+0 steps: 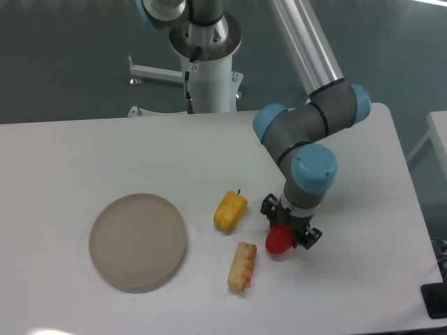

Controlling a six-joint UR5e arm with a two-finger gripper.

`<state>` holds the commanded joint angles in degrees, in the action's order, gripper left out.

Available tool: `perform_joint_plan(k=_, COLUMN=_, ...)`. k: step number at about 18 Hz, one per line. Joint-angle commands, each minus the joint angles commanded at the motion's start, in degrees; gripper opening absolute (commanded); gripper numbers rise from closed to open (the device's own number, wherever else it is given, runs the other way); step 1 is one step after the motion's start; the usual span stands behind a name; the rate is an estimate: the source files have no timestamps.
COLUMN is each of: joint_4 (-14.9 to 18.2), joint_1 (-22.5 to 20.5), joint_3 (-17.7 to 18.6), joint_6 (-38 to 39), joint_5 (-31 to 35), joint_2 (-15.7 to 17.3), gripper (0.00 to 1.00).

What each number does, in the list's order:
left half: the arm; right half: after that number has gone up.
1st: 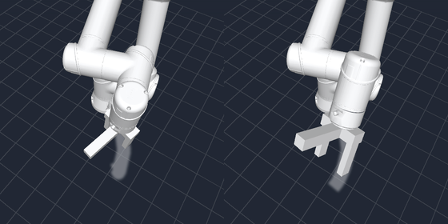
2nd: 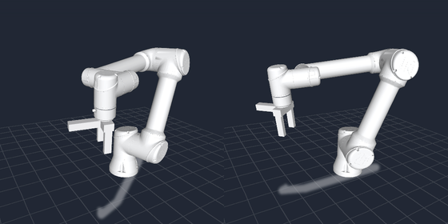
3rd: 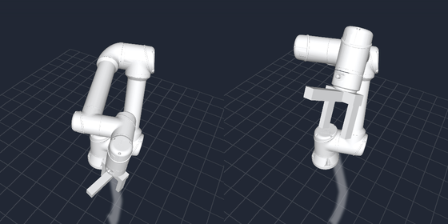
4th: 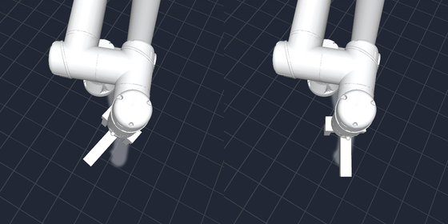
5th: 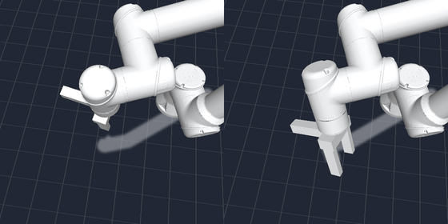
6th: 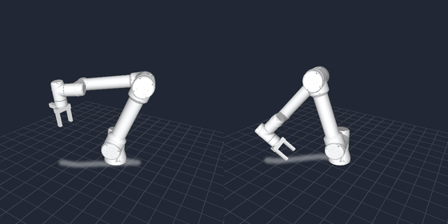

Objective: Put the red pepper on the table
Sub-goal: 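Lower the red pepper onto the table beside the yellow pepper, then open the gripper to release the red pepper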

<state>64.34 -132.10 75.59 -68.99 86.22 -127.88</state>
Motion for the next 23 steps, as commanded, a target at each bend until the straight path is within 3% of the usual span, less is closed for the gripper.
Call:
perform_joint_plan(k=7, joint_4=-0.17, joint_1=0.0, joint_3=0.09, joint_6=0.0, joint_5=0.0, joint_2=-0.09, gripper=0.57)
perform_joint_plan(k=14, joint_4=-0.26, joint_1=0.0, joint_3=0.0, joint_6=-0.26, joint_5=-0.09, joint_2=-0.35, gripper=0.73)
perform_joint_plan(k=20, joint_4=-0.44, joint_1=0.0, joint_3=0.0, joint_6=-0.79, joint_5=-0.09, joint_2=-0.35, gripper=0.96)
perform_joint_plan(k=23, joint_4=-0.44, joint_1=-0.09, joint_3=-0.09, joint_6=-0.88, joint_5=-0.18, joint_2=-0.26, gripper=1.0)
